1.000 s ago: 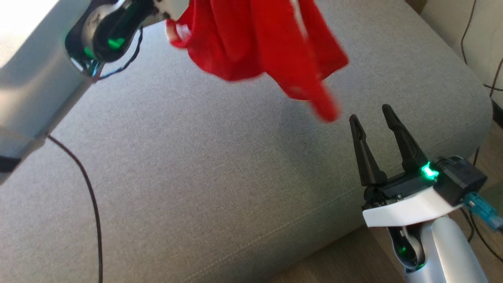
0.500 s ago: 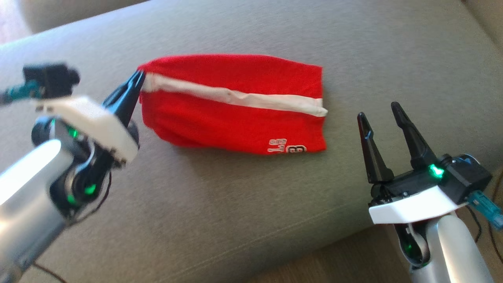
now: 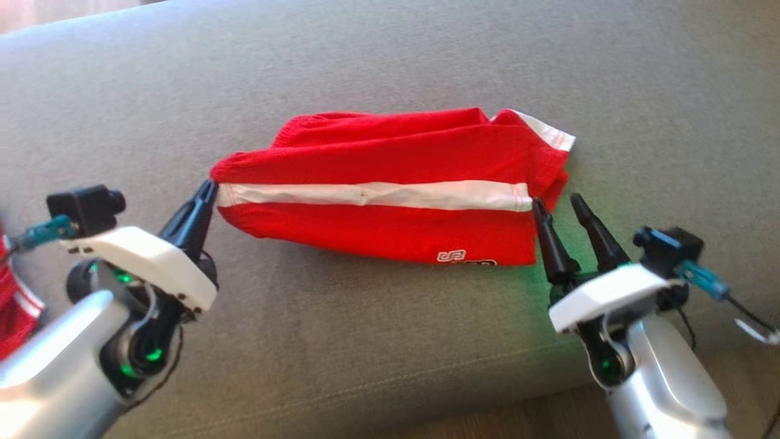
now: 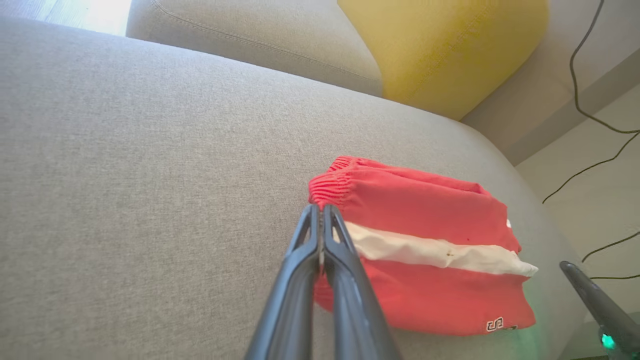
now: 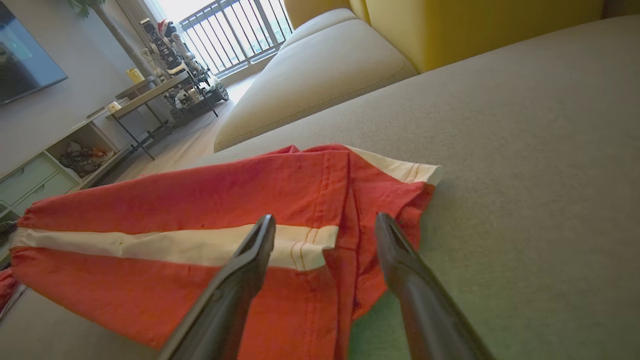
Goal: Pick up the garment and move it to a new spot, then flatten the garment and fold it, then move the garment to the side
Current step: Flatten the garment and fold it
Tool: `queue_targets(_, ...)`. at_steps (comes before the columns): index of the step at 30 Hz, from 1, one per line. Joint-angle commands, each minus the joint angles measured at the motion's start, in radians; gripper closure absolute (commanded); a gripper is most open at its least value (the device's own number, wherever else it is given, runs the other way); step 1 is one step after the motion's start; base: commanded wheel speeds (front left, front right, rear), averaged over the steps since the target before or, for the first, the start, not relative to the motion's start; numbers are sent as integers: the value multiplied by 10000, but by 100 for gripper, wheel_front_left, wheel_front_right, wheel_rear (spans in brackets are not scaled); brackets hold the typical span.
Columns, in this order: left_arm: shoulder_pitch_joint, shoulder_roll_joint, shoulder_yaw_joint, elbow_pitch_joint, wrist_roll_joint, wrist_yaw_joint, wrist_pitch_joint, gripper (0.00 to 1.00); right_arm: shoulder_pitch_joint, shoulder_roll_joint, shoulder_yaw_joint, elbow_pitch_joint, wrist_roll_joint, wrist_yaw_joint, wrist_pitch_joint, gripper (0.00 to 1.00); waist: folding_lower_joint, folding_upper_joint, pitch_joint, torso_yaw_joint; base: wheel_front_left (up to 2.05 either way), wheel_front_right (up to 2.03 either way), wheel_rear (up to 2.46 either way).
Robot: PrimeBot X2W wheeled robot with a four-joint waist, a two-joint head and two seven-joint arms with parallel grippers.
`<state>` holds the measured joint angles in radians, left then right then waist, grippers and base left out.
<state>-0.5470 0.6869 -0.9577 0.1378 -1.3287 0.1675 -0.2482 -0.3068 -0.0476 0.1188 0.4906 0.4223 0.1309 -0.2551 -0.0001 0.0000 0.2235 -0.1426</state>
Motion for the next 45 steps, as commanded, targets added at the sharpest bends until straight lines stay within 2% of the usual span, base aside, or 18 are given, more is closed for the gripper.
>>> queue_targets(1,-258,219,660,-137,160,-77,-128,100,-391,-26,307,-131,37,-2,-67,0,1,0,-52,147,0,0,0)
queue_targets(6,302,-416,1283,92,736,-330,-132,100,-751,-26,881,785,301,-2,-67,0,1,0,-115,436,0,0,0)
queue_targets(9,588,-688,1497,222,1011,-480,-133,100,-820,-26,800,1082,289,-2,-67,0,1,0,-142,551,0,0,0)
queue_targets(18,795,-984,1565,610,1306,-855,-134,100,-1077,-26,769,1691,447,-2,-67,0,1,0,-66,735,0,0,0)
queue_targets(19,777,-993,1558,633,1319,-875,-134,100,-1136,-26,815,1732,489,-2,-67,13,1,0,-51,740,0,0,0)
queue_targets(20,752,-997,1548,648,1332,-893,-128,100,-1194,-26,870,1763,533,-2,-67,52,1,0,-27,744,0,0,0)
queue_targets(21,724,-1000,1545,662,1343,-903,-122,100,-1257,-26,919,1771,544,-2,-67,79,1,0,-7,745,0,0,0)
queue_targets(22,724,-1000,1545,662,1343,-903,-122,100,-1257,-26,919,1771,544,-2,-67,79,1,0,-7,745,0,0,0)
queue_targets(23,692,-1001,1544,675,1356,-908,-117,100,-1311,-26,944,1775,538,-2,-67,100,1,0,6,745,0,0,0)
queue_targets(28,542,-993,1620,680,1433,-961,-113,100,-1444,-26,863,1480,567,-2,-67,100,1,0,-61,703,0,0,0)
queue_targets(34,222,-991,1990,213,1282,-1228,-84,100,-1627,-26,295,142,1128,-2,-67,100,1,0,-279,550,0,0,0)
queue_targets(35,-68,-960,2135,-90,1098,-1315,115,100,-1826,-26,25,-343,1163,-2,-67,100,1,0,-371,495,0,0,0)
queue_targets(39,-944,-872,2469,-689,715,-1354,744,100,-2547,-26,-360,-873,884,-2,-67,100,1,0,-456,398,0,0,0)
queue_targets(45,-3111,-921,2895,-985,520,-1282,1863,100,-4725,-26,-543,-540,380,-2,-58,100,1,0,60,283,0,0,0)
